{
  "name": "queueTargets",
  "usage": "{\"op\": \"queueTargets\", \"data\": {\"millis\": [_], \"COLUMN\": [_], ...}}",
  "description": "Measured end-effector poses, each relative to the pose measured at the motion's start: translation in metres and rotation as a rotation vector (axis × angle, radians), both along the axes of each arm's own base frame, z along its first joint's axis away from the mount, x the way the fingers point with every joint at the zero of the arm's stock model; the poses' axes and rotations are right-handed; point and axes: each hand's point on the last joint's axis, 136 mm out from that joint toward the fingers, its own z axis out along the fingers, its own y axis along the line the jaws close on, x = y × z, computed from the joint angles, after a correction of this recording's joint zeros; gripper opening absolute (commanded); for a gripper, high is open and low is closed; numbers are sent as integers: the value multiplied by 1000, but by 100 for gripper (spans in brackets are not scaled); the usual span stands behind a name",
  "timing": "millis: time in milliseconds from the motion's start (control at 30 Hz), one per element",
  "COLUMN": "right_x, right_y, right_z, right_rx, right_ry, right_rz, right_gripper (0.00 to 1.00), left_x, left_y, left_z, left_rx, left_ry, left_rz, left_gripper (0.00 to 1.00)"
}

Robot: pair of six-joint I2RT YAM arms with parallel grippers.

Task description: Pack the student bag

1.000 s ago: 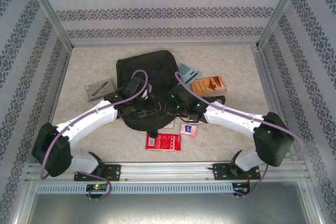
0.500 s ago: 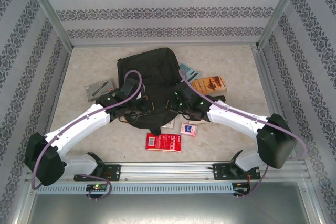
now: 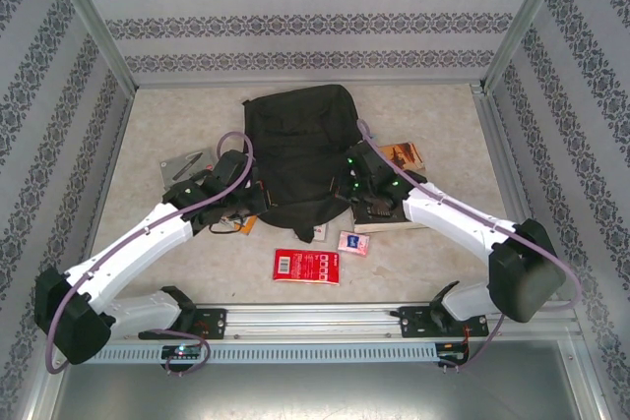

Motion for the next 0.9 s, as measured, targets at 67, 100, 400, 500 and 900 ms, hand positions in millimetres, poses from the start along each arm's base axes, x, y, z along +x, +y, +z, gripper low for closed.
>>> {"op": "queueTargets", "data": {"millis": [67,100,400,500,900], "right_x": [6,8,22,10,-29], "right_y": [-4,-5,-17,-21,11], "right_z": [1,1,36,56,51], "right_rx": [2,1,-23,48,263], "right_ry": [8,12,-5,11,250], "right_rz": [11,16,-33,-89,-223], "right_gripper": [0,10,54,54,63], "left_x": [1,2,26,34,41], "left_y": [0,0,-41,-56,-98], "left_z": [-1,-1,1,5,43], "left_rx": [7,8,-95,-159,-278], "left_ry": [-1,0,51,59,4], "left_rz": [-6,-9,-52,-53,-108], "left_gripper": [0,0,0,0,0]}}
